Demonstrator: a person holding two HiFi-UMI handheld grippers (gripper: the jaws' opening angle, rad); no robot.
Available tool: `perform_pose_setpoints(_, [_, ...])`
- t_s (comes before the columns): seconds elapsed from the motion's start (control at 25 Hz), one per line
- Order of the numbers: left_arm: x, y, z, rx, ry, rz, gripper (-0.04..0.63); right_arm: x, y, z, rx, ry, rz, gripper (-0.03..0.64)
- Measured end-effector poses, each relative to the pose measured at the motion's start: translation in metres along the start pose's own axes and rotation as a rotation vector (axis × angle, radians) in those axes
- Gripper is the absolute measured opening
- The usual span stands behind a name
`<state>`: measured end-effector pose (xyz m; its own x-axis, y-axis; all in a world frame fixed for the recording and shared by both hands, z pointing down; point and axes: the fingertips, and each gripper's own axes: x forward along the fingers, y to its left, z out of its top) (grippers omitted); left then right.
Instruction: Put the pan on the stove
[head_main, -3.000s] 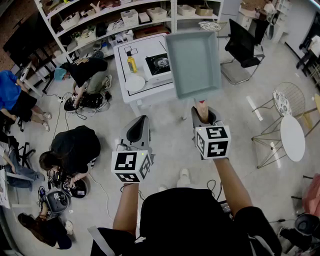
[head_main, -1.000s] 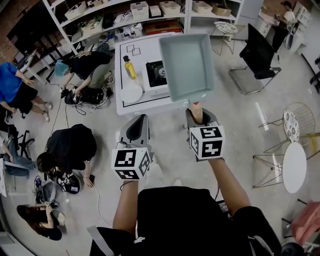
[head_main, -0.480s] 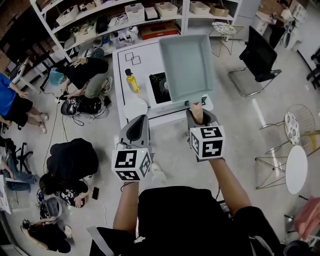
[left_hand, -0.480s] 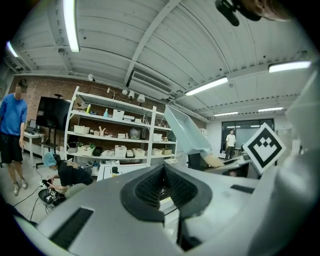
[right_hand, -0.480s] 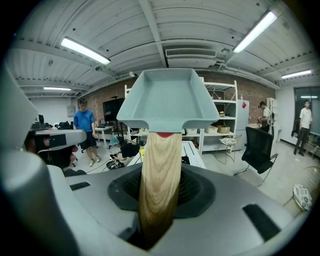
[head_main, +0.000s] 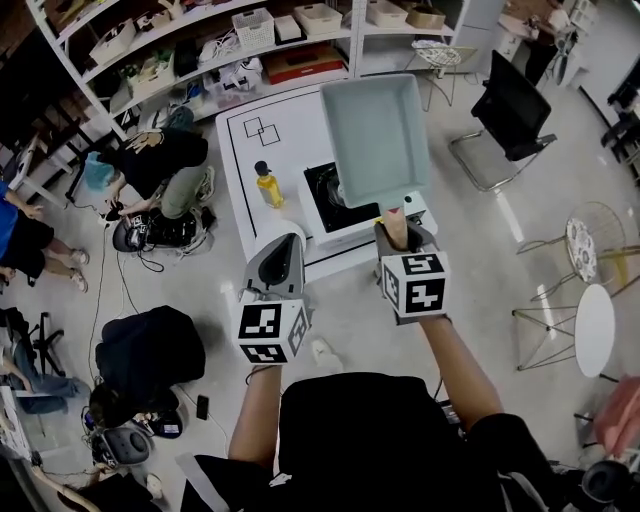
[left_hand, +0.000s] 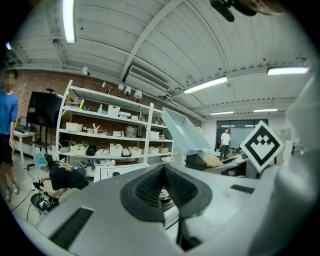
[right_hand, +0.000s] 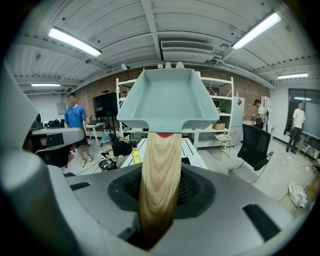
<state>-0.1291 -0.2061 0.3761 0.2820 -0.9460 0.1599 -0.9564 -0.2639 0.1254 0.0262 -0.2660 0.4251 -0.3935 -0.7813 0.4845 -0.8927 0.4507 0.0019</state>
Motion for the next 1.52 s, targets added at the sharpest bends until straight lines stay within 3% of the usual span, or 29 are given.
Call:
perform_pose_setpoints(0.52, [0.03, 0.053, -0.015, -0.003, 0.047, -0.068, 0.011, 0.05, 0.014, 0.003, 0.013, 0.079, -0.076, 0.101])
perform_pose_setpoints(0.84, [0.044, 0.071, -0.032, -0.026, 0.082, -0.065, 0.011, 0.074, 0.008, -0.013, 0.011, 0.162, -0.095, 0.103])
perform_pose_setpoints(1.52, [0.108, 0.072, -0.049, -0.033, 0.138, -0.094, 0.011, 0.133, -0.02, -0.063, -0.026, 0.38, -0.071, 0.104])
